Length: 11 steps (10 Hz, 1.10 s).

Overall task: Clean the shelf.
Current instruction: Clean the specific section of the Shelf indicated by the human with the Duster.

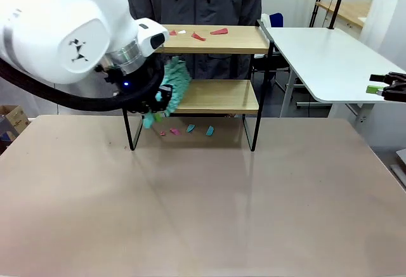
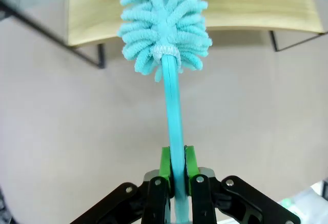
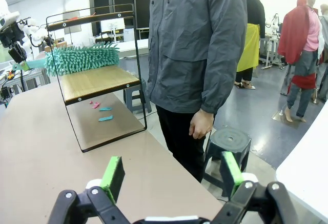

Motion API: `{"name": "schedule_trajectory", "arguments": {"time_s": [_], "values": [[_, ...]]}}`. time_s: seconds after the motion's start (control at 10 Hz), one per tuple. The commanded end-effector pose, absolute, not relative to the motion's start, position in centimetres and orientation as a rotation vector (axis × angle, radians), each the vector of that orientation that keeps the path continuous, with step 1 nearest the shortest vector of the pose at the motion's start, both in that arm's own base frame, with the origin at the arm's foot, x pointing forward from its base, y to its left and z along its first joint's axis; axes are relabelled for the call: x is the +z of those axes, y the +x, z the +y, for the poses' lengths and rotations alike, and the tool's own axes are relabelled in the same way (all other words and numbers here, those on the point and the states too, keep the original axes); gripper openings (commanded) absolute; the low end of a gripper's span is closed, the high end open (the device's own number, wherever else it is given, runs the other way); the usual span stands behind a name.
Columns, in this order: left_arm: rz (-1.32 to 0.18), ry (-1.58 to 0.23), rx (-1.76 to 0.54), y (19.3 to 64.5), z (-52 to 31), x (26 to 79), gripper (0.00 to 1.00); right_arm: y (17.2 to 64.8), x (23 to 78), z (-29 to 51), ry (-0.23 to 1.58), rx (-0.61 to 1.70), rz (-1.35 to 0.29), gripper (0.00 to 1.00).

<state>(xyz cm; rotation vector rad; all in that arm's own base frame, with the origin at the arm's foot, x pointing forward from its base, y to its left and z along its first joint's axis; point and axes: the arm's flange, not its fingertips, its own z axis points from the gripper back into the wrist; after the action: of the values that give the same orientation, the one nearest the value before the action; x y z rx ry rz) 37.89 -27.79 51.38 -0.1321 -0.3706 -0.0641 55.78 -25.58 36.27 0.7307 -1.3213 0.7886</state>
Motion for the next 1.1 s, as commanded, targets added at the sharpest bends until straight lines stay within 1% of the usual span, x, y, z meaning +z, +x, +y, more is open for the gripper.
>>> {"name": "schedule_trajectory", "arguments": {"time_s": [0.0,0.2,0.3,0.4,0.5,0.6,0.8,0.9,1.0], "values": [[-0.352,0.021,0.017,36.1,-27.3,52.2,0.13,55.8,36.8,-25.4,0.733,0.774,-1.312,1.00],[-0.350,0.180,0.061,35.2,-26.7,52.2,0.13,55.8,36.8,-25.4,0.733,0.774,-1.312,1.00],[-0.380,0.252,0.073,34.8,-26.8,52.6,0.13,55.8,36.8,-25.4,0.733,0.774,-1.312,1.00],[-0.465,0.319,0.075,34.0,-27.6,53.2,0.13,55.8,36.8,-25.4,0.733,0.774,-1.312,1.00],[-0.529,0.304,0.027,33.5,-28.7,53.6,0.13,55.8,36.8,-25.4,0.733,0.774,-1.312,1.00],[-0.401,0.225,0.034,34.3,-26.6,52.4,0.13,55.8,36.8,-25.4,0.733,0.774,-1.312,1.00],[-0.401,0.225,0.034,34.3,-26.6,52.4,0.13,55.8,36.8,-25.4,0.733,0.774,-1.312,1.00],[-0.440,0.255,0.017,33.8,-27.8,52.6,0.13,55.8,36.8,-25.4,0.733,0.774,-1.312,1.00],[-0.459,0.139,-0.076,33.8,-27.4,53.7,0.13,55.8,36.8,-25.4,0.733,0.774,-1.312,1.00]]}}
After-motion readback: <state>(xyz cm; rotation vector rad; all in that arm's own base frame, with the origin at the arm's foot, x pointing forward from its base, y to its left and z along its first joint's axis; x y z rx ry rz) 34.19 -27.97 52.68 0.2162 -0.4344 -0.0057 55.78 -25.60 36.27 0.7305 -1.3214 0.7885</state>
